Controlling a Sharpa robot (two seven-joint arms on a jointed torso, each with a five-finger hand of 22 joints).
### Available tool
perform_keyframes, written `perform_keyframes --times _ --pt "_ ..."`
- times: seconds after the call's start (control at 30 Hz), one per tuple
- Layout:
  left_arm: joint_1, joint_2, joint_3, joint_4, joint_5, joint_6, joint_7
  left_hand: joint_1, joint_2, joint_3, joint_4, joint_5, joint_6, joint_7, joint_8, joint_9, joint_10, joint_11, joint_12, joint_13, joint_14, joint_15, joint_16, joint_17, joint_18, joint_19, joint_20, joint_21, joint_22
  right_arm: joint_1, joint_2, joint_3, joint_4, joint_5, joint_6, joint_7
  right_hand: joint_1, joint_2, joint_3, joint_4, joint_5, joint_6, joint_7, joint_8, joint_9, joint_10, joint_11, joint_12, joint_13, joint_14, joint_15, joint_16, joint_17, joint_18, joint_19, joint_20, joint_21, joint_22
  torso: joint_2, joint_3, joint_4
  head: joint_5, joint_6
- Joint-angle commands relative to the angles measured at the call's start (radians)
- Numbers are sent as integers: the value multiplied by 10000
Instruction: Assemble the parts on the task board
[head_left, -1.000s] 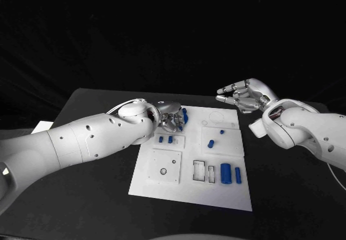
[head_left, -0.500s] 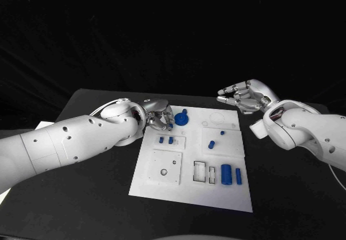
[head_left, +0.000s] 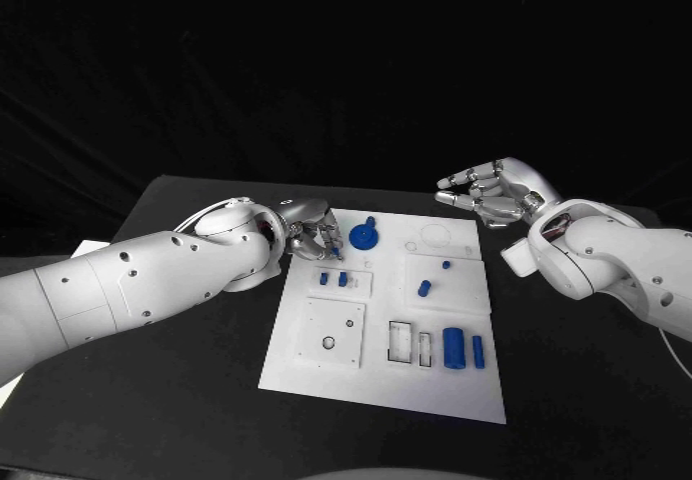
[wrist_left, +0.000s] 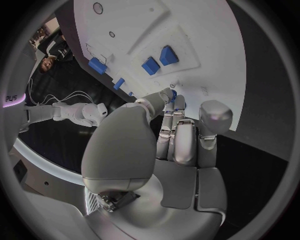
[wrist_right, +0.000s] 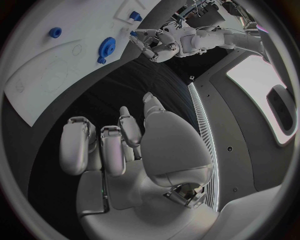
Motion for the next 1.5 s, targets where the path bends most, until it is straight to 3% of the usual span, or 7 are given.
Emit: perform_keyframes --times 0.03,0.63,1.5 --pt "-25 39 1 -47 118 327 -115 -108 2 63 5 60 96 -9 -53 6 72 9 -43 -19 360 92 31 -17 -161 91 77 -39 -18 -7 -3 2 15 -13 118 95 -76 71 -51 -21 34 -6 -12 61 14 32 -23 67 11 730 -21 -59 1380 105 -29 2 -30 9 0 7 -4 -4 -27" --pt "-173 262 -4 -264 120 432 -83 -114 1 63 4 60 98 -10 -56 6 75 8 -47 -19 361 92 34 -11 -159 89 78 -47 -26 -8 -4 2 40 -13 114 98 -76 71 -51 -21 34 -6 -12 61 14 32 -23 67 11 730 -21 -59 1380 105 -29 2 -30 9 1 8 -15 -12 -32" --pt "-190 333 -1 -269 120 458 -146 -132 11 72 1 62 122 -6 -65 7 108 4 -69 -19 358 90 36 -20 -149 82 79 -84 -58 -8 21 2 21 -13 140 92 -76 71 -51 -21 34 -6 -12 61 14 32 -23 67 11 730 -21 -59 1380 105 -29 2 -30 9 -5 12 -1 -27 -43"
